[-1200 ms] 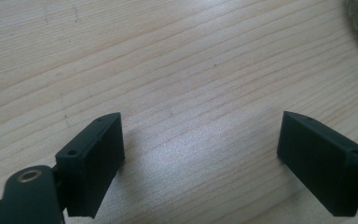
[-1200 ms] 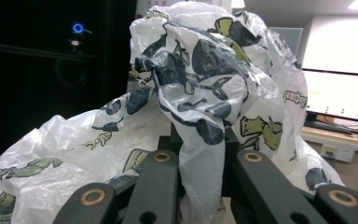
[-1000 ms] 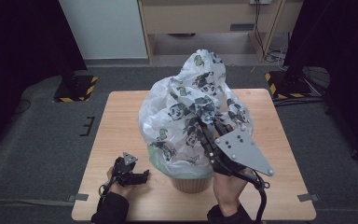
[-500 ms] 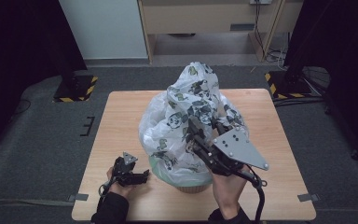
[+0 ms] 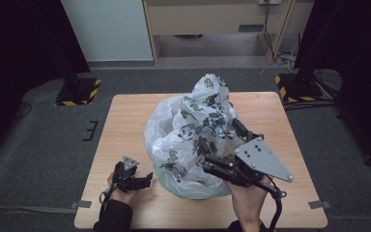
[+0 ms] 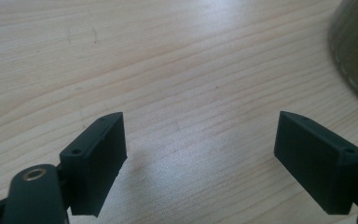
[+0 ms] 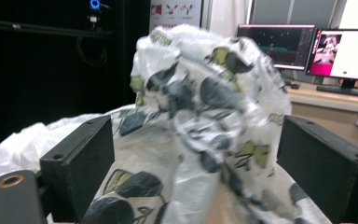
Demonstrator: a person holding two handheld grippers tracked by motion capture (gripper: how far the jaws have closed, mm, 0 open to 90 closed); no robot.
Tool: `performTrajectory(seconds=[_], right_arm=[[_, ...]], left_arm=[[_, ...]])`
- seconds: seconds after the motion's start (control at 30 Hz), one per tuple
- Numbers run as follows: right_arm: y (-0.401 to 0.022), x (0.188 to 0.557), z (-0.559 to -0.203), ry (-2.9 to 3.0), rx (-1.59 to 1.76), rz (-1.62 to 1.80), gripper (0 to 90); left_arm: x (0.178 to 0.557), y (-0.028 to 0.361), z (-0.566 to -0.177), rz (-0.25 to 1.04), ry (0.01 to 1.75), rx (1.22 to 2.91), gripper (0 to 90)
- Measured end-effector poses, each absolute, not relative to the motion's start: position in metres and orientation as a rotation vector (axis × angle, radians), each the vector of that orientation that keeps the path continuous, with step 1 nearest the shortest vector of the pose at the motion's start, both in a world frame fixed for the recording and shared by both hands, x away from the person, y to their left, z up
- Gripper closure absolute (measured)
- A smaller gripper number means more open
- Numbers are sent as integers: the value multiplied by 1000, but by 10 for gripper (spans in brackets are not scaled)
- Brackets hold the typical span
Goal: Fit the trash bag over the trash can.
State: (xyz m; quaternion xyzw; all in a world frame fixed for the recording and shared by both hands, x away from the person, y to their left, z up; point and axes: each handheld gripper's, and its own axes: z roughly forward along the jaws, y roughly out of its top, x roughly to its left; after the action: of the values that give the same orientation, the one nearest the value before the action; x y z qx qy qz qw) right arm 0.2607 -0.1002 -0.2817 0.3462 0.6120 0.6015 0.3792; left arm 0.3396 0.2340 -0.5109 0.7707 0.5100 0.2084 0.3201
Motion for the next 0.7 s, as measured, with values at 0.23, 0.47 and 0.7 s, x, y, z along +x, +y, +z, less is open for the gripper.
performTrajectory(seconds=[0.23, 0.47, 0.7], right_arm=[[-117, 258, -273, 1479, 896, 1545, 95], [-141, 263, -264, 1395, 938, 1545, 85], [-178, 266, -261, 1329, 992, 1539, 83]], left_arm=[[335, 238, -500, 603, 1337, 1937, 167], [329, 243, -484, 637, 1330, 1820, 162], [326, 250, -462, 677, 1323, 1695, 152]])
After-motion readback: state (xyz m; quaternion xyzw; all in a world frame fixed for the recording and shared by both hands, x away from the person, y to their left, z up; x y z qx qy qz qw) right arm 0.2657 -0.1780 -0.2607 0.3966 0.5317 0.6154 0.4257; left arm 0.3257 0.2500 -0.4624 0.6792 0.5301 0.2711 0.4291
